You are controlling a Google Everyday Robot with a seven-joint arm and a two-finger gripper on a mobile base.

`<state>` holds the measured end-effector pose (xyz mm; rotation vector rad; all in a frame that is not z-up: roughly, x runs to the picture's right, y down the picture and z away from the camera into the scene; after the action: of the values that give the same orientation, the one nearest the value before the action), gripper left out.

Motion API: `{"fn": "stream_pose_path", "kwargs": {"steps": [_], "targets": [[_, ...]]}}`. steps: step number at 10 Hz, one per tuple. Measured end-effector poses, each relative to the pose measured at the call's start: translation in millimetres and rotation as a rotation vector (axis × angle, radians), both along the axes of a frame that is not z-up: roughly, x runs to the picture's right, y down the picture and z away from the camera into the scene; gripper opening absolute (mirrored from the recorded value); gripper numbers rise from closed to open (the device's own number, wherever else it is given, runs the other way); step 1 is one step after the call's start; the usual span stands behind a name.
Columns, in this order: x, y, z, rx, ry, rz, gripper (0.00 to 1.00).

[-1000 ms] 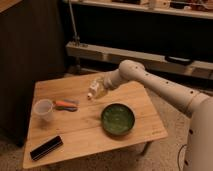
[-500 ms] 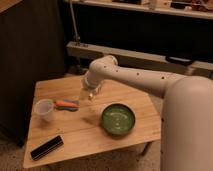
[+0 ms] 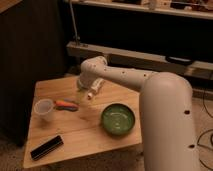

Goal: Place the pepper in the ceramic cup

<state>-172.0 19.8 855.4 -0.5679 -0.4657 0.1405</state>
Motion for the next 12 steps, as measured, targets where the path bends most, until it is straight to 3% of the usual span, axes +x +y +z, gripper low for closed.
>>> {"fn": "stream_pose_path", "kwargs": {"steps": [5, 12], "targets": [[-14.4, 17.4, 17.2, -0.066, -0.034, 0.014, 0.67], [-30.5, 35.2, 22.1, -0.097, -0.054, 0.032, 0.67]]}}
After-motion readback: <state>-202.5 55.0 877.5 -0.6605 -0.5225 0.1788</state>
